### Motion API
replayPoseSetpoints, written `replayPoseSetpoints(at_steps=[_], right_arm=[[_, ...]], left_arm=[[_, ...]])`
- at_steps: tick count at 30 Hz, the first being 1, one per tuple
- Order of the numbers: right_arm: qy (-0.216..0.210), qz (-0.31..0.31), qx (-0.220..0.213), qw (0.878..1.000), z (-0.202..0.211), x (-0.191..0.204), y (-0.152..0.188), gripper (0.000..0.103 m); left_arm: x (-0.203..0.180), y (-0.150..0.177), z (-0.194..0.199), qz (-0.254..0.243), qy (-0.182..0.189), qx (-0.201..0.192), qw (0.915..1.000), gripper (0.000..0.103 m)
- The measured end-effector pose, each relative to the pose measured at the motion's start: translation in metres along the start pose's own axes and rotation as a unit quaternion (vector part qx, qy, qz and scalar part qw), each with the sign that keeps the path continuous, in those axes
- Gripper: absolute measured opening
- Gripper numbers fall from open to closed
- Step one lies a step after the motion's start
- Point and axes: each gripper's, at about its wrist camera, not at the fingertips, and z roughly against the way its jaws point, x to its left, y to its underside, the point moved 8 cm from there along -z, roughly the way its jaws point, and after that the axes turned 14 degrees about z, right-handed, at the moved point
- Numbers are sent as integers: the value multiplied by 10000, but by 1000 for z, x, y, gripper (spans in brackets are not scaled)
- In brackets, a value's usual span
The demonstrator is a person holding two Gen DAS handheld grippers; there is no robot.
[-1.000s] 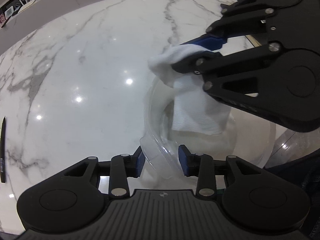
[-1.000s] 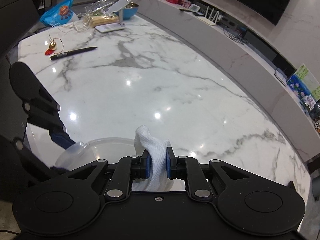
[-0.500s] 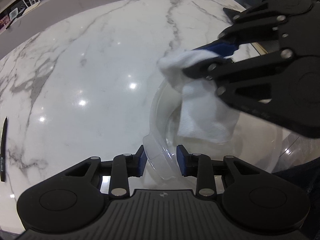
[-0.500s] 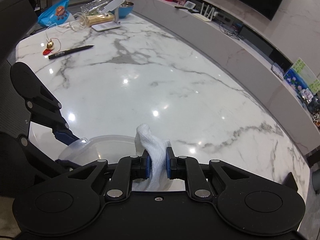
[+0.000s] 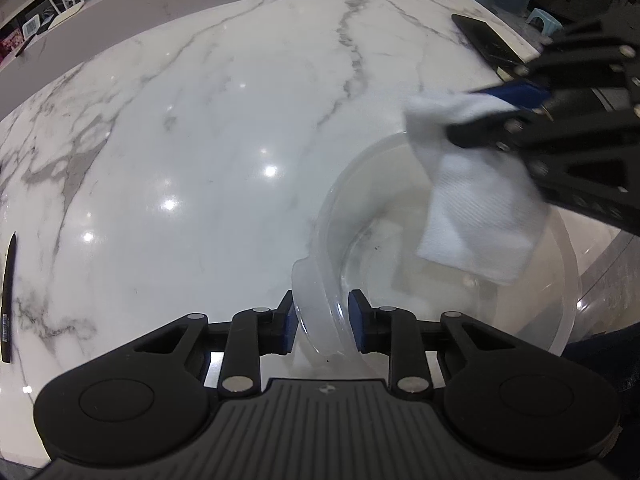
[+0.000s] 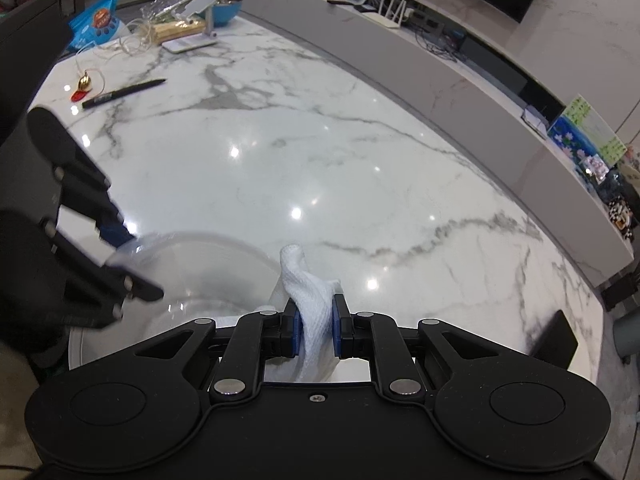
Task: Clean bowl
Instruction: 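Rub the cloth along the inner wall below the rim with the right gripper, then tilt the bowl with the left gripper while the right gripper wipes its inner wall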
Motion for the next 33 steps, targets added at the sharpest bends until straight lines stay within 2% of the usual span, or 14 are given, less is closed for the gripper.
replayPoseSetpoints(at_steps=[11, 19, 33], right_arm=[[-436, 216, -192, 9986, 2, 25, -7, 12], [-727, 361, 28, 9967, -22, 45, -9, 12], [-889, 458, 304, 9945, -47, 53, -2, 12]], left_arm=[[-5, 2, 1, -162, -150, -58, 9997, 24], [-7, 4, 2, -236, -178, -71, 9995, 24], [-7, 4, 1, -253, -147, -41, 9996, 24]])
